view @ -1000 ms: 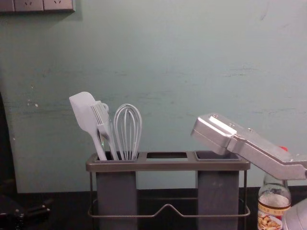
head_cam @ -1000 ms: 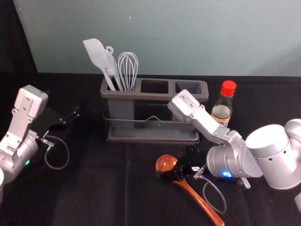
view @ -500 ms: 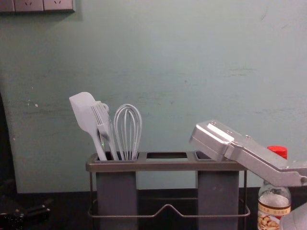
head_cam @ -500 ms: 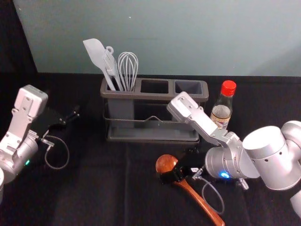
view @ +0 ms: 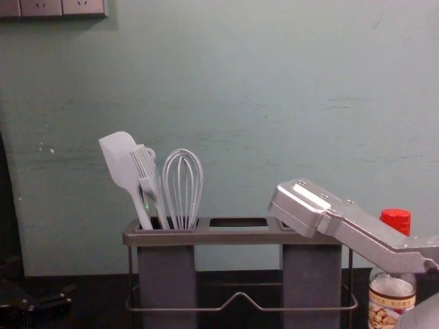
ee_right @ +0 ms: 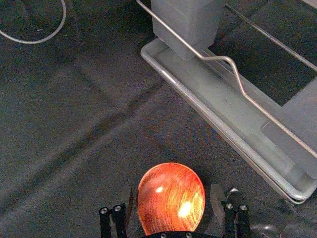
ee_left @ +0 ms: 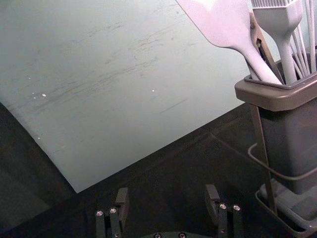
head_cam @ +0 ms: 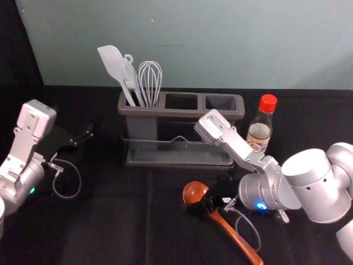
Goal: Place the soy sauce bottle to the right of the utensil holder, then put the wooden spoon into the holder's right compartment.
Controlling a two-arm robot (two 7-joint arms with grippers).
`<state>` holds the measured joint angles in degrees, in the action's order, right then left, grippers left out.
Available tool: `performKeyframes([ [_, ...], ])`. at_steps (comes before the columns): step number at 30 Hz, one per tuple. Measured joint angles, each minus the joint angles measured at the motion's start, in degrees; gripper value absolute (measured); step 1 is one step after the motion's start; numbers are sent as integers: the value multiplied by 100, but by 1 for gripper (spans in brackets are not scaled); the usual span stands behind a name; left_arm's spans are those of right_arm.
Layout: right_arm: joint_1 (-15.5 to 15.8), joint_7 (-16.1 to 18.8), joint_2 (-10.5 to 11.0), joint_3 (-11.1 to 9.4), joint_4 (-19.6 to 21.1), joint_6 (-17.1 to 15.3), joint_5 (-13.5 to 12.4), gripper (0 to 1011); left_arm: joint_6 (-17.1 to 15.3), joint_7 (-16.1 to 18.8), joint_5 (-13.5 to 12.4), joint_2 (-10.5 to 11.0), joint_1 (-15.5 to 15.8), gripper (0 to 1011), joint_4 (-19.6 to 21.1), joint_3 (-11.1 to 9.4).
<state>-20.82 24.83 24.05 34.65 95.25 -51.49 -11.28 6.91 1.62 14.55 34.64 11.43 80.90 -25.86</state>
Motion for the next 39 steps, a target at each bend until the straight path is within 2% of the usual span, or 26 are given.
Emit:
performKeyframes([
  [18,16,140,-163,-58,-180,55,202,1003,0,0,0,0,0,1005,0,0],
  [39,9,135,-153,-55,-170,55,190,982,0,0,0,0,0,1005,0,0],
])
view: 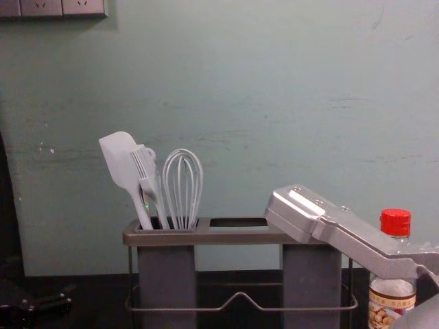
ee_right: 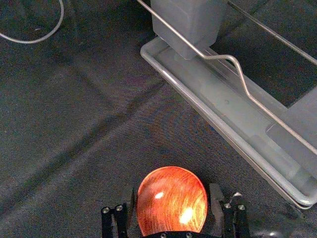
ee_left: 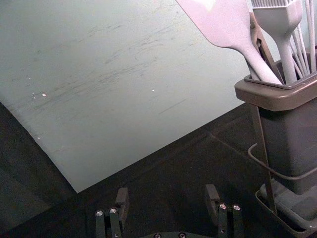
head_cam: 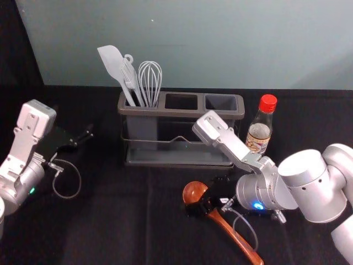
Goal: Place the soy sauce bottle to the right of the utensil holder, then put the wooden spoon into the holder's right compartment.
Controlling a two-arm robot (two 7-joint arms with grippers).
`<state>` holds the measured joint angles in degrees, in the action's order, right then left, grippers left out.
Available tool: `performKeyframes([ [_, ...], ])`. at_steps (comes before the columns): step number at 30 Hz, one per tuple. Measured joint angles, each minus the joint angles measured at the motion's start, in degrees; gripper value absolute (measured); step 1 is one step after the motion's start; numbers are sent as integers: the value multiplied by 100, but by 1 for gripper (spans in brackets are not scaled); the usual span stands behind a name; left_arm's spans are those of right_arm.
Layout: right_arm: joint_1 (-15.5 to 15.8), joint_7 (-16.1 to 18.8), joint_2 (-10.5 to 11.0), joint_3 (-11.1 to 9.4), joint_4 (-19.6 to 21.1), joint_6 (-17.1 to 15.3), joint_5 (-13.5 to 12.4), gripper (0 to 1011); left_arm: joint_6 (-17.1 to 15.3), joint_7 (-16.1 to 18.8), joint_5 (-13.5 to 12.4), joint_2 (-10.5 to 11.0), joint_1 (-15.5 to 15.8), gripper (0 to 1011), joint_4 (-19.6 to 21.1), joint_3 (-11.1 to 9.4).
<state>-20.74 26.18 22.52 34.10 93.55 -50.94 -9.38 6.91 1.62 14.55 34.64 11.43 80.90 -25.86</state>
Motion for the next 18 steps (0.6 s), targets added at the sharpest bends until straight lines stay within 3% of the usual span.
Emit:
performKeyframes([
  [7,0,-1,3,3,5,-2,-3,839,0,0,0,0,0,1005,0,0],
  [18,0,-5,4,3,6,-2,-7,838,0,0,0,0,0,1005,0,0],
])
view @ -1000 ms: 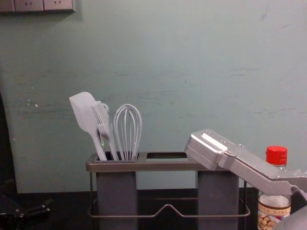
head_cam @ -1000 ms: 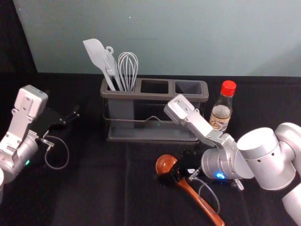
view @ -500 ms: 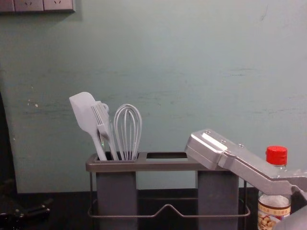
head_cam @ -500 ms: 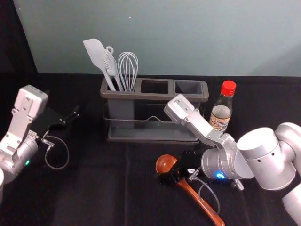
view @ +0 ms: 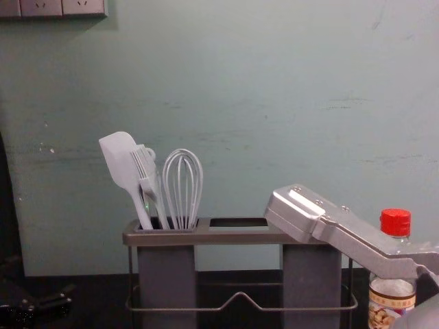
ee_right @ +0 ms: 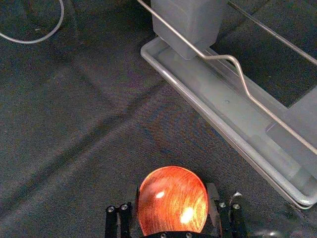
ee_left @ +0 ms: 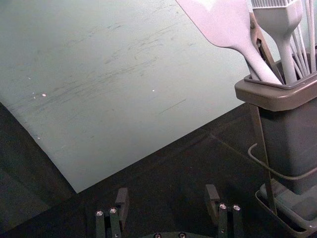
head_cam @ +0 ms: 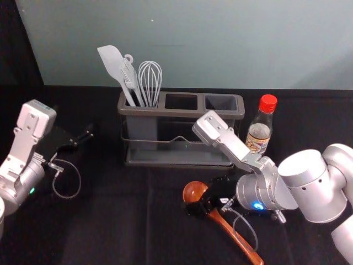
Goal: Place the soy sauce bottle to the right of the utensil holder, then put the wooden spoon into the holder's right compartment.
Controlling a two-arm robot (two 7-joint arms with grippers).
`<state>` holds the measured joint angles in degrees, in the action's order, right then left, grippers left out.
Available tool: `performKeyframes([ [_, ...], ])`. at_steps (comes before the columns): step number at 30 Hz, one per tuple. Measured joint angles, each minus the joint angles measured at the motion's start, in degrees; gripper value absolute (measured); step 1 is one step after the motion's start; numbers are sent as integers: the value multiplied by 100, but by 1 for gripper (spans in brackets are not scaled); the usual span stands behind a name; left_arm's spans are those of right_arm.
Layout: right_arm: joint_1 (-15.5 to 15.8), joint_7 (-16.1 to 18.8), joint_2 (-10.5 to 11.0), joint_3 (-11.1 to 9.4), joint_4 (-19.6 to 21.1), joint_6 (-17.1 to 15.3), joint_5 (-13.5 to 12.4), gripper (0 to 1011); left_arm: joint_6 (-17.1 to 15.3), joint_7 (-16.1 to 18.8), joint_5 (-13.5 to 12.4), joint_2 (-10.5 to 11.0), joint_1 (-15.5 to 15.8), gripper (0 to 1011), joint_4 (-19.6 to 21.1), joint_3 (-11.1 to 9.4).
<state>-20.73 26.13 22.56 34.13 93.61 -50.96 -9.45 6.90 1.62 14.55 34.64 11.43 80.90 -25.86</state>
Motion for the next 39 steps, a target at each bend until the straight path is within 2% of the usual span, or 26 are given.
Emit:
performKeyframes([
  [3,1,-1,0,-1,1,3,0,837,0,0,0,0,0,1005,0,0],
  [6,121,4,77,-77,166,285,9,838,0,0,0,0,0,1005,0,0],
  [10,283,12,114,-258,419,605,9,838,0,0,0,0,0,1005,0,0],
  [15,493,44,133,-520,722,1036,-131,838,0,0,0,0,0,1005,0,0],
  [17,656,40,153,-721,927,1395,-288,837,0,0,0,0,0,1005,0,0],
  [21,806,30,183,-908,1105,1805,-460,838,0,0,0,0,0,1005,0,0],
  [24,964,59,235,-1105,1268,2362,-647,838,0,0,0,0,0,1005,0,0],
  [27,1032,71,266,-1193,1344,2683,-720,837,0,0,0,0,0,1005,0,0],
  [28,1076,86,284,-1257,1390,2903,-768,837,0,0,0,0,0,1005,0,0],
  [33,1126,98,318,-1437,1480,3606,-919,837,0,0,0,0,0,1005,0,0],
  [39,1016,177,288,-1542,1411,4198,-1093,838,0,0,0,0,0,1005,0,0],
])
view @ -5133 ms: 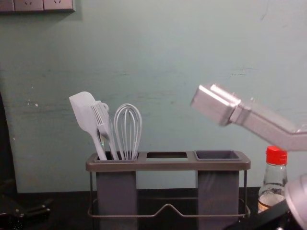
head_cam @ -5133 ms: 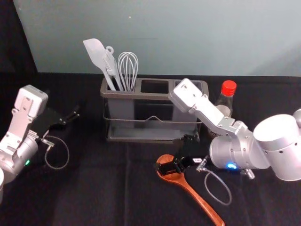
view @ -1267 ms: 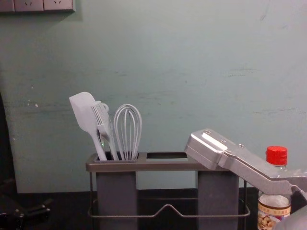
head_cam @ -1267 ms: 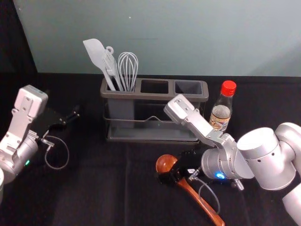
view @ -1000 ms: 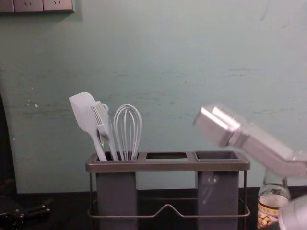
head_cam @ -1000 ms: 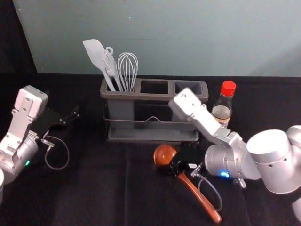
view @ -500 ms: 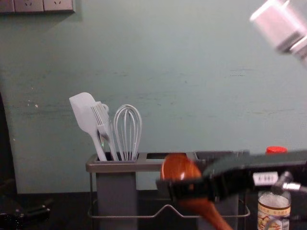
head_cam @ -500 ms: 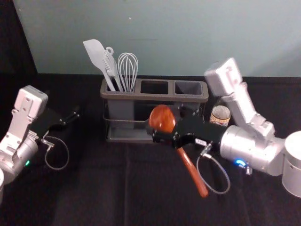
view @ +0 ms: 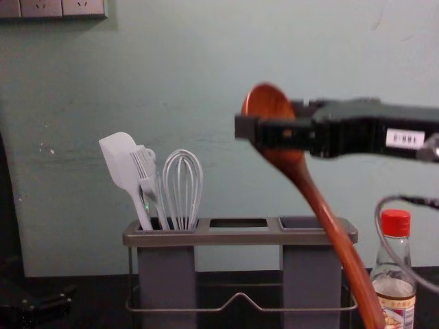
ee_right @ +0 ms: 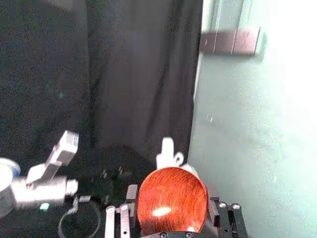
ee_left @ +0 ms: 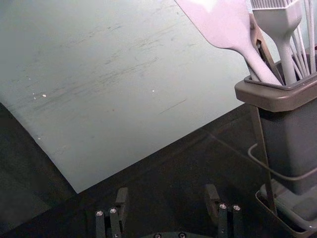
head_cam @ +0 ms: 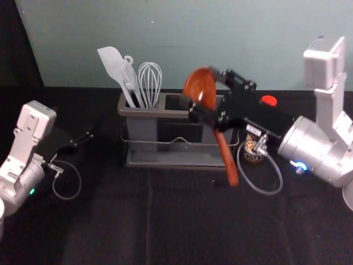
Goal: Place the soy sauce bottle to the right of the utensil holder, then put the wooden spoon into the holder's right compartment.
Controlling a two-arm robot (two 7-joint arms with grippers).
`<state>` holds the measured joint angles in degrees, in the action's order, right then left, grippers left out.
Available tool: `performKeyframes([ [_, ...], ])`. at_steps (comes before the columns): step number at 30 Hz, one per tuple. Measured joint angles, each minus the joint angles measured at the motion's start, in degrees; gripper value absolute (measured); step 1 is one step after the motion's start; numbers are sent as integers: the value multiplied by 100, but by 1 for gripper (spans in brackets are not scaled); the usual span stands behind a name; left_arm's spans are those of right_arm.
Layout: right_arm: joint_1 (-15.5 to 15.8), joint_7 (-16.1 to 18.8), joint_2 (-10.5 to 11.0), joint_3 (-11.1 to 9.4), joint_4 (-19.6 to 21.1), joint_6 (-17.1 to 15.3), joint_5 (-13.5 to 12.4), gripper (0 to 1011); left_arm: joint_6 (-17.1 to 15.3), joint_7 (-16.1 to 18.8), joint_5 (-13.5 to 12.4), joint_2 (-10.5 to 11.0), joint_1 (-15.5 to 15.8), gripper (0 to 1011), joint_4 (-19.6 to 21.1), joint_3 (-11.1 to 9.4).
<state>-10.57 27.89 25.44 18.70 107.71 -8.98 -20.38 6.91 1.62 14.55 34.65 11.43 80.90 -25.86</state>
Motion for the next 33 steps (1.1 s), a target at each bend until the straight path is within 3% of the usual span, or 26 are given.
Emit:
performKeyframes([
  [7,-238,112,-97,-16,-277,771,-132,838,0,0,0,0,0,1005,0,0],
  [12,-577,240,-177,77,-634,1321,-159,837,0,0,0,0,0,1005,0,0],
  [22,-1239,242,-261,201,-1216,1501,-182,837,0,0,0,0,0,1005,0,0],
  [33,-1670,78,-370,317,-1706,1500,-119,838,0,0,0,0,0,1005,0,0],
])
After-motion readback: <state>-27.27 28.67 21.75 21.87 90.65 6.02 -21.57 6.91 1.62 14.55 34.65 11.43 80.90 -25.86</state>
